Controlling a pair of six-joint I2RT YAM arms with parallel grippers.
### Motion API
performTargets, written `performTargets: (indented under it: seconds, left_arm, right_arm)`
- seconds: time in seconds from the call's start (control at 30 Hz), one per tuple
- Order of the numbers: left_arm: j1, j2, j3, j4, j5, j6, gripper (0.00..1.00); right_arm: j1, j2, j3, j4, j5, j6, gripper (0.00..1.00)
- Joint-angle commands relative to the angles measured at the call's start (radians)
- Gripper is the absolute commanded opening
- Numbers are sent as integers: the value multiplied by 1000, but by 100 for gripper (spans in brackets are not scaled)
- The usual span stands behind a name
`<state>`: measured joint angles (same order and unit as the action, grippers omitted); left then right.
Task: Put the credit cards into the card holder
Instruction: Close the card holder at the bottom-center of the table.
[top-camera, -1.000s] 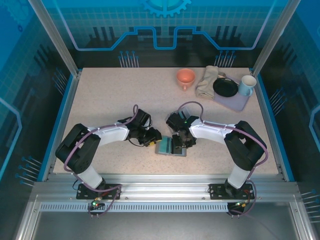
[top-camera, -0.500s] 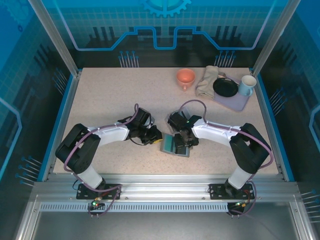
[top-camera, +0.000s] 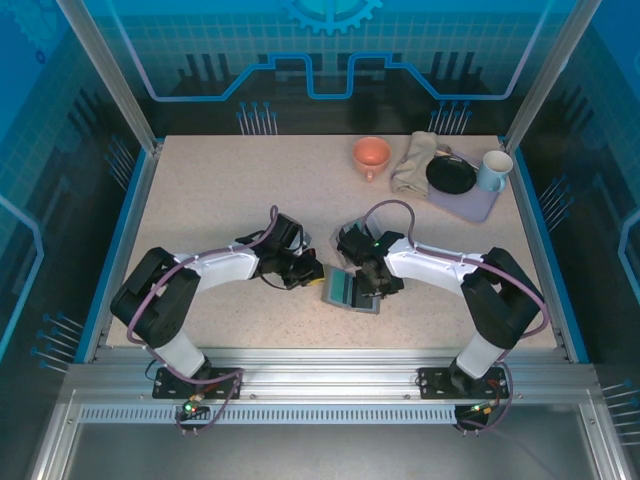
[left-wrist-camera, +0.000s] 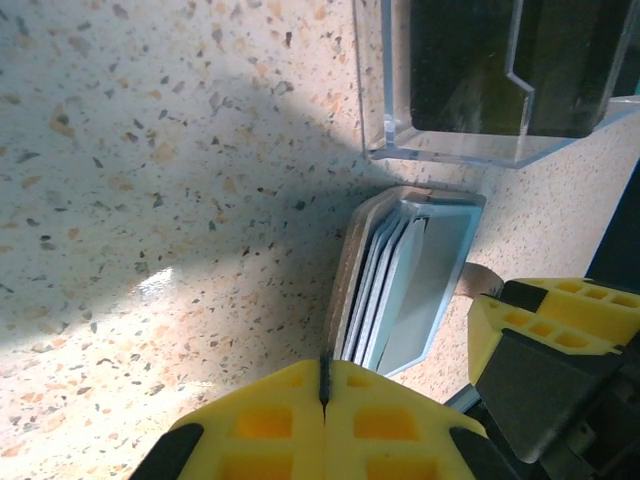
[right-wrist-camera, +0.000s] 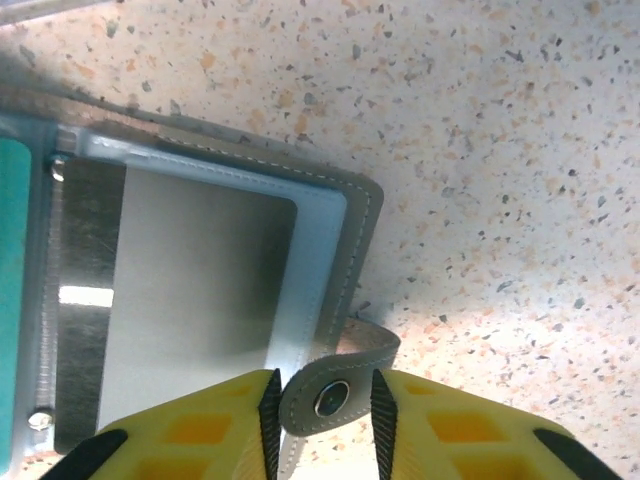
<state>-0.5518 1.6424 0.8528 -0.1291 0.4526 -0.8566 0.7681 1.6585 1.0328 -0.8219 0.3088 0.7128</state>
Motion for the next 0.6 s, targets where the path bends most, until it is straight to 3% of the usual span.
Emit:
performTargets:
  seconds: [0.0, 0.03, 0.17, 0.27, 0.43, 0.57]
  left_arm:
    - [-6, -35, 42, -56, 4, 42, 0]
    - [-7, -36, 44, -61, 4, 45, 0]
    - [-9, -46, 64, -96, 1, 62, 0]
    - [-17, -63, 99, -183, -47, 90, 0]
    - [-65, -77, 200, -363, -153, 140, 0]
    - [-129, -53, 313, -518, -303, 153, 0]
  right_arm:
    - [15, -29, -13, -30, 34, 21, 17]
    - [14, -31, -15, -27, 32, 22, 12]
    - [5, -56, -36, 10, 6, 23, 6]
    - [-23, -96, -91, 117, -99, 4, 1]
    - [-97, -195, -228, 335, -282, 22, 1]
    - [-165, -249, -309, 450, -404, 42, 2]
